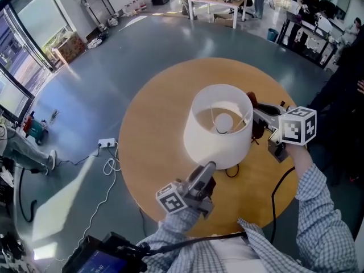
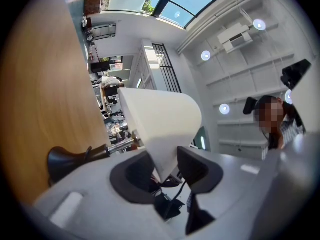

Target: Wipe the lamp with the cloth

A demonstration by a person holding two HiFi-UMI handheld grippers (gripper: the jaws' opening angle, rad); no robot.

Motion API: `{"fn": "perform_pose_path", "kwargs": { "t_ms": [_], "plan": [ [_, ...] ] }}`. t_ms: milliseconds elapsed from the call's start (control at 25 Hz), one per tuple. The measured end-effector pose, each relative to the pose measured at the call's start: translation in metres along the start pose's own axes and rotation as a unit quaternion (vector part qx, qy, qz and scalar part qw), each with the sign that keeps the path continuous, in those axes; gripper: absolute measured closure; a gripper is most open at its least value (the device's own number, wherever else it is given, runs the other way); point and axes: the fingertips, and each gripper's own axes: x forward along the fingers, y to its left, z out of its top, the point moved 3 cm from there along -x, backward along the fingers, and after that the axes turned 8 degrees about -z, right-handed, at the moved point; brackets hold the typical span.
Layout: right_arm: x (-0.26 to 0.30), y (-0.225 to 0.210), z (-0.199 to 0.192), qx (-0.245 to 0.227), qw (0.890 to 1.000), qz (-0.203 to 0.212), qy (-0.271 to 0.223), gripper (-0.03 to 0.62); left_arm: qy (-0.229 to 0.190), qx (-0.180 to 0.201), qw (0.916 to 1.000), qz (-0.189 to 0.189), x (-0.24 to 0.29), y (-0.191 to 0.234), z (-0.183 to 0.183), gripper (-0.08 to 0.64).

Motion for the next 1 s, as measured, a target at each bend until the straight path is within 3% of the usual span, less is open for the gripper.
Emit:
{"fn": "perform_pose_path", "kwargs": {
  "t_ms": [400, 600, 760, 1000],
  "plan": [
    [0.029, 0.000, 0.036, -0.014, 0.995, 0.085, 0.043, 0.523, 0.000, -0.001, 1.0000, -0.003, 0.001, -0.003, -0.002, 0.414],
    [0.054, 0.016, 0.057, -0.046, 0.986, 0.140, 0.078, 0.523, 0.001, -0.002, 1.0000, -0.001, 0.000, -0.002, -0.004, 0.414],
    [0.072, 0.037, 0.071, -0.096, 0.968, 0.196, 0.121, 0.523, 0.001, -0.001, 1.0000, -0.002, -0.003, 0.000, -0.003, 0.414],
    [0.092, 0.069, 0.085, -0.216, 0.921, 0.257, 0.198, 0.523, 0.000, 0.000, 1.0000, -0.001, 0.001, -0.003, -0.007, 0.414]
  ]
}}
